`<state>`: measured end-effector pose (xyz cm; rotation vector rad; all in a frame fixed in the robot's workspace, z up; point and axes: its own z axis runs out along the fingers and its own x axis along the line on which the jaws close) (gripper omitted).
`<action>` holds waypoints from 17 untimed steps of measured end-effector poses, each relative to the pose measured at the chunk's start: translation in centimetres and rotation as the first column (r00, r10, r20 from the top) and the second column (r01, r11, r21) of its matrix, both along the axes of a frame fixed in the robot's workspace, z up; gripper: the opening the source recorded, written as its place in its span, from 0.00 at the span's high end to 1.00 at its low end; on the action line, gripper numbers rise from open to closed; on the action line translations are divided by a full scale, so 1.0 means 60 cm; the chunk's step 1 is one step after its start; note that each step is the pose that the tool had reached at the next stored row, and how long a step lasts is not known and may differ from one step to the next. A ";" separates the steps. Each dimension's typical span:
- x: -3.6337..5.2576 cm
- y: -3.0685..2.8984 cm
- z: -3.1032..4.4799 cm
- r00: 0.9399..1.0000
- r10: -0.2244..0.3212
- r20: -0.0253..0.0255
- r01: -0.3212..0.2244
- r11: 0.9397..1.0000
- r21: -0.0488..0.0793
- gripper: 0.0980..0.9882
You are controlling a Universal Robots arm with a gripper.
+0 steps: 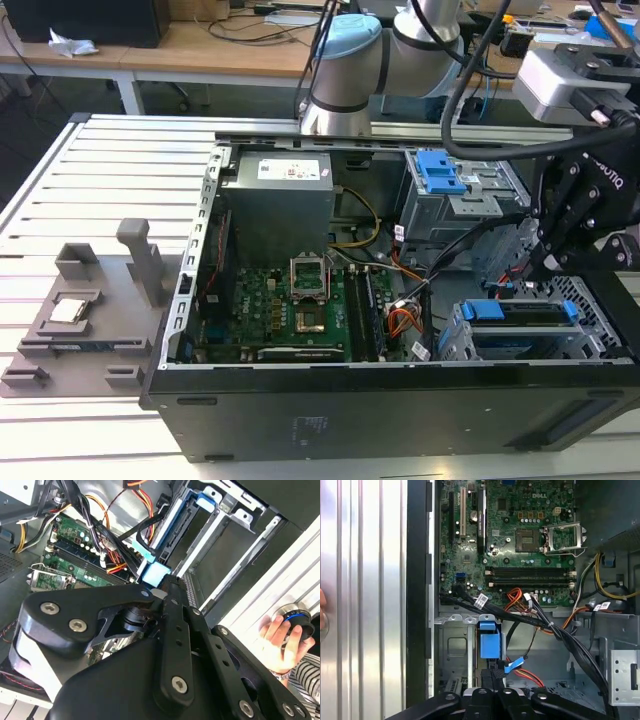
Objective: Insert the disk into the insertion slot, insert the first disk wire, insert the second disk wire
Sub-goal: 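Insert the first disk wire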
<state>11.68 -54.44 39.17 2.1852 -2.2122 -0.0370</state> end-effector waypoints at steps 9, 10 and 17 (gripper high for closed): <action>0.015 0.0638 -0.001 1.000 0.003 0.000 -0.003 1.000 -0.002 0.99; 0.016 0.0659 -0.001 1.000 0.004 0.000 -0.004 1.000 -0.002 0.99; 0.058 0.0741 -0.012 1.000 0.021 0.000 -0.021 1.000 -0.013 0.99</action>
